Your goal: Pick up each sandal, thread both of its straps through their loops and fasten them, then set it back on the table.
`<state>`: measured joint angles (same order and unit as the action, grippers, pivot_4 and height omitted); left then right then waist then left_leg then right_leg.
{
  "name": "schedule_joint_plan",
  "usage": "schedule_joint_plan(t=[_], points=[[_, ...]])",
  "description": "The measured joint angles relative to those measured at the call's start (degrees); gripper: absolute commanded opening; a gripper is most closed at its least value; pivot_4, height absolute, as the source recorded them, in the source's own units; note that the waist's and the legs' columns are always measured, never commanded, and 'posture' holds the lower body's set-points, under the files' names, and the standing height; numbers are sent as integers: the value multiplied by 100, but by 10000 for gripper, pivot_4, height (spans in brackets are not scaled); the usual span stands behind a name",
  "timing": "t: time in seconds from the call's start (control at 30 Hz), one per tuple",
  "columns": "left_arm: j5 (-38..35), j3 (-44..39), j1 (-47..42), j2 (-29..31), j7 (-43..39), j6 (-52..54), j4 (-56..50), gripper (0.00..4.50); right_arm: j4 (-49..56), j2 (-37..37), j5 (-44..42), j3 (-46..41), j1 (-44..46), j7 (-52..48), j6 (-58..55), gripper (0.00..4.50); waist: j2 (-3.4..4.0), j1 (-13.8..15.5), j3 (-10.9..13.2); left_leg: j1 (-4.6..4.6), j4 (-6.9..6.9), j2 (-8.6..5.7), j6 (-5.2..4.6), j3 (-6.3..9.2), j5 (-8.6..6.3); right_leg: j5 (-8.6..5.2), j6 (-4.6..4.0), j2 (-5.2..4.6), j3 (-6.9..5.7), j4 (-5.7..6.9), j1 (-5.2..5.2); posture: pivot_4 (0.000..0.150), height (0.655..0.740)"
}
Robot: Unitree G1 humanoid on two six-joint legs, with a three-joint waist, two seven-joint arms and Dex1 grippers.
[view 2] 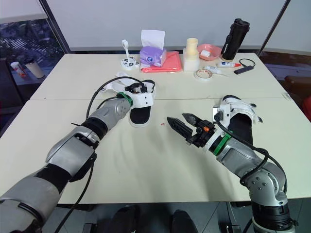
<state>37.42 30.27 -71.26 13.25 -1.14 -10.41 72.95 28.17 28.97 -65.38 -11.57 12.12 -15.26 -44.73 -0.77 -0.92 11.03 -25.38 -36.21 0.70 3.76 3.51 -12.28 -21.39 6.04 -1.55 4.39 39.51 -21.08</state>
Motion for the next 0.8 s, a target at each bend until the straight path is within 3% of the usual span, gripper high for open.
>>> schedule_joint_plan(t=[0.1,0.33,0.47,0.8], points=[[90,35,-155,-19,180,-20,154,662,4,-64,21,-5,-30,40,24,45000,0,16,-1,1,-2,0,3,0,2,0,0,0,0,10,-2,1500,7400],[185,50,-175,-18,354,-53,274,267,29,-139,113,-6,-115,86,90,45000,0,8,-1,4,-8,-1,4,0,5,0,0,0,1,29,-5,1500,7400],[244,116,-115,208,339,-745,216,267,29,-86,118,-60,-156,32,120,45000,-1,-1,-1,2,-7,0,4,-4,6,0,0,0,5,36,-15,1500,7400],[728,773,265,1749,239,-5207,-673,267,-341,432,354,-502,-261,-441,146,45000,-1,40,-1,0,-11,0,8,-13,8,0,0,-3,12,42,-20,1500,7400]])
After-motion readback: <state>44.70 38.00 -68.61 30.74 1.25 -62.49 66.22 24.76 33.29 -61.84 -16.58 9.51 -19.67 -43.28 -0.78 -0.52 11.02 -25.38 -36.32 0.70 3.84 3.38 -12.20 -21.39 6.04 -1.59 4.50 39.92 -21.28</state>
